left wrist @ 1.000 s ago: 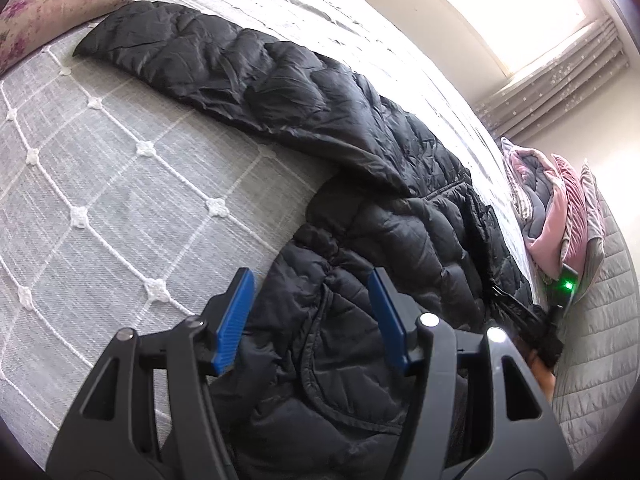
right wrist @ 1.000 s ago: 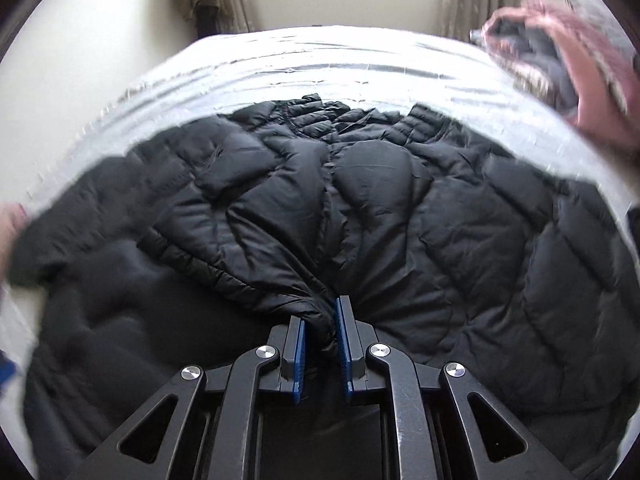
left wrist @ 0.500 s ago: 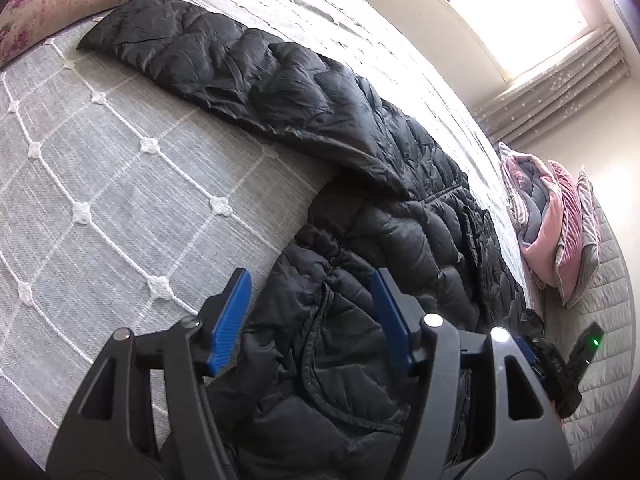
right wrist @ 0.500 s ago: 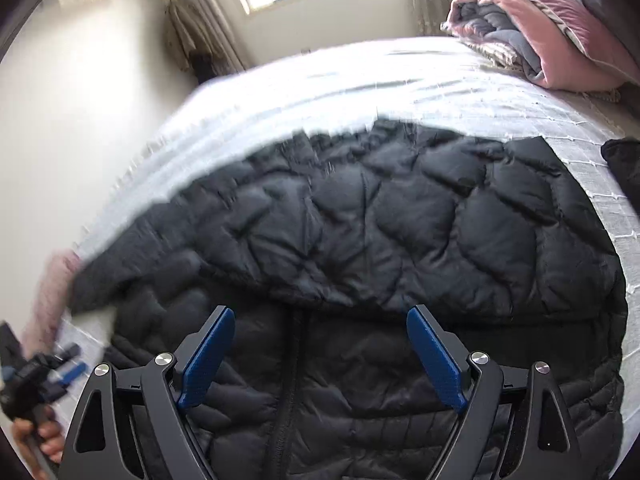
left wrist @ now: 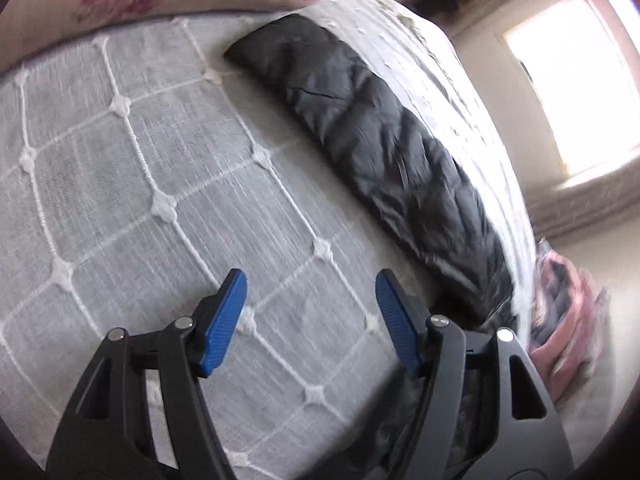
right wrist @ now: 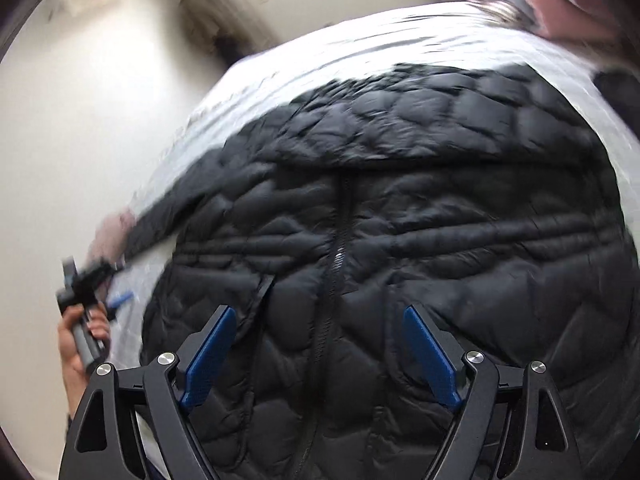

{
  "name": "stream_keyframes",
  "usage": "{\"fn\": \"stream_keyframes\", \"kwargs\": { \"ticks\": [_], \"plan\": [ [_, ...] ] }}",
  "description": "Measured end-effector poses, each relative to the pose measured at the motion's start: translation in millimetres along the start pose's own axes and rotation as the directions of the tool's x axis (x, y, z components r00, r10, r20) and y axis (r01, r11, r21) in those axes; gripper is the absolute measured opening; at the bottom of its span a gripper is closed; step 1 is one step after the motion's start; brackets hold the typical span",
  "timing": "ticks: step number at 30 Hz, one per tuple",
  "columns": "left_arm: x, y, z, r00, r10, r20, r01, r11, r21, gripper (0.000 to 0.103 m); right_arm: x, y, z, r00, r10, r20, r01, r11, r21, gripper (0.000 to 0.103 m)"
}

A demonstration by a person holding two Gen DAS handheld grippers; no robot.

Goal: Fold large clothes

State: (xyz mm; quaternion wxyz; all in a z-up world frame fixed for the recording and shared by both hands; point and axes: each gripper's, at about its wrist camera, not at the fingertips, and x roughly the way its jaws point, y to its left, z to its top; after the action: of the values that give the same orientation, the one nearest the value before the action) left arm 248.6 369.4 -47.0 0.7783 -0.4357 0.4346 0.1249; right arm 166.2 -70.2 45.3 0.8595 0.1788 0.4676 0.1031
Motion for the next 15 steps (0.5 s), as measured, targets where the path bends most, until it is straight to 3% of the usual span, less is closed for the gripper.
{"fn": "stream_keyframes", "kwargs": {
  "ticks": [3, 5, 7, 9, 15],
  "plan": [
    [5.0, -7.2, 19.0, 1.0, 0.0, 0.015, 0.0, 1.0, 0.003, 0.068, 9.6, -18.0, -2.9, 0.999, 0.034, -0.005, -0.034, 0.998, 0.06, 0.086],
    [12.0, -11.3, 36.9, 0.996, 0.052, 0.069, -0.051, 0.999, -0.008, 0.068, 9.9, -24.4, -4.4, 0.999, 0.037, -0.017, -0.035, 0.997, 0.069, 0.086],
    [30.0, -12.6, 49.4, 0.988, 0.146, 0.059, -0.143, 0.989, -0.04, 0.073, 7.8, -31.2, -4.8, 1.0, 0.013, 0.003, -0.013, 0.996, 0.083, 0.086],
    [41.2, -23.1, 61.5, 0.987, 0.148, 0.067, -0.146, 0.989, -0.039, 0.094, 10.0, -35.3, -6.4, 1.0, 0.008, -0.004, -0.008, 0.995, 0.097, 0.086],
    [60.0, -35.7, 89.9, 0.979, 0.153, 0.135, -0.15, 0.988, -0.028, 0.093, 5.9, -30.5, -5.7, 1.0, 0.013, -0.016, -0.012, 0.998, 0.056, 0.086]
  ]
}}
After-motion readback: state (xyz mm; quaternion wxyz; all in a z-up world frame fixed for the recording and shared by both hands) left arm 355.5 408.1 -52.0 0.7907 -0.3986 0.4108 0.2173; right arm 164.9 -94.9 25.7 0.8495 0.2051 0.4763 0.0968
